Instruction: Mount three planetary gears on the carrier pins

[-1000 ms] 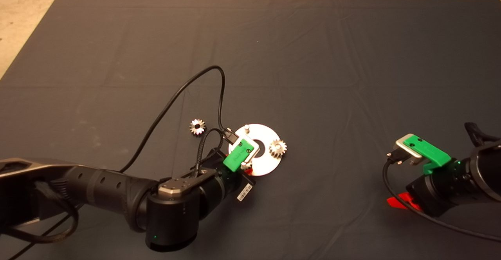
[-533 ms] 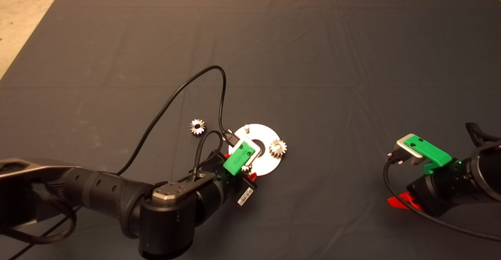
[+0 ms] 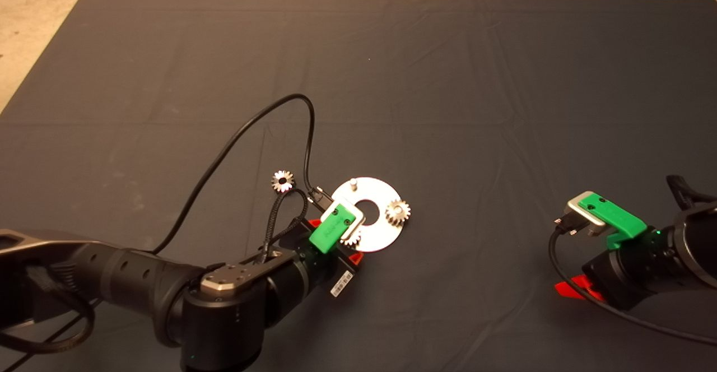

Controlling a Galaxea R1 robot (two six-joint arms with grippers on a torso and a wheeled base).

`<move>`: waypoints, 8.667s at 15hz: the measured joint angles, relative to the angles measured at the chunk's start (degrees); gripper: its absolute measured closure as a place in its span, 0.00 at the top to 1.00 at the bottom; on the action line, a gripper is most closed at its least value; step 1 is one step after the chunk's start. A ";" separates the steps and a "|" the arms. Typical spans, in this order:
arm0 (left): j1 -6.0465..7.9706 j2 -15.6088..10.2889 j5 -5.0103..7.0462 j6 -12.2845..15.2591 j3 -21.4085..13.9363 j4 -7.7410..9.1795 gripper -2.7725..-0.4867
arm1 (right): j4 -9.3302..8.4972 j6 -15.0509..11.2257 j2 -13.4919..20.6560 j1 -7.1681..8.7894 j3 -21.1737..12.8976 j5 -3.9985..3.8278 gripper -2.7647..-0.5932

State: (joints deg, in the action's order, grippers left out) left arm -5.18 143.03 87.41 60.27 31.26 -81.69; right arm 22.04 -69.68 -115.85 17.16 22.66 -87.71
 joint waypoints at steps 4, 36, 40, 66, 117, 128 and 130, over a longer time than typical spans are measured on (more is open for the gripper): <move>0.00 -2.90 0.00 -0.02 -0.04 0.00 0.63 | 0.00 0.00 0.02 0.00 -0.01 0.00 0.66; 7.00 -8.89 -0.06 3.96 12.40 2.63 0.69 | -0.02 0.89 1.60 0.00 -0.23 0.01 0.66; 7.94 -8.11 -0.66 5.65 12.42 2.66 0.69 | -0.02 0.89 1.59 -0.02 -0.23 -0.01 0.66; 7.48 -6.79 -9.51 9.37 16.66 2.52 0.65 | -0.02 1.29 1.74 -0.02 -0.23 0.01 0.66; 9.50 -2.03 -3.34 9.13 5.62 3.07 0.05 | -0.02 1.49 2.06 -0.02 -0.26 -0.05 0.66; 9.28 2.82 -3.47 9.07 9.46 3.08 0.04 | -0.02 1.49 2.07 -0.02 -0.28 -0.07 0.66; 9.19 3.02 -3.46 9.07 10.07 3.06 0.04 | -0.02 1.49 2.07 -0.02 -0.28 -0.02 0.66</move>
State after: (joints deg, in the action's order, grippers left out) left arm 4.01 146.06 83.94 69.34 41.33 -78.63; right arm 22.02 -68.19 -113.77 17.14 22.38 -87.74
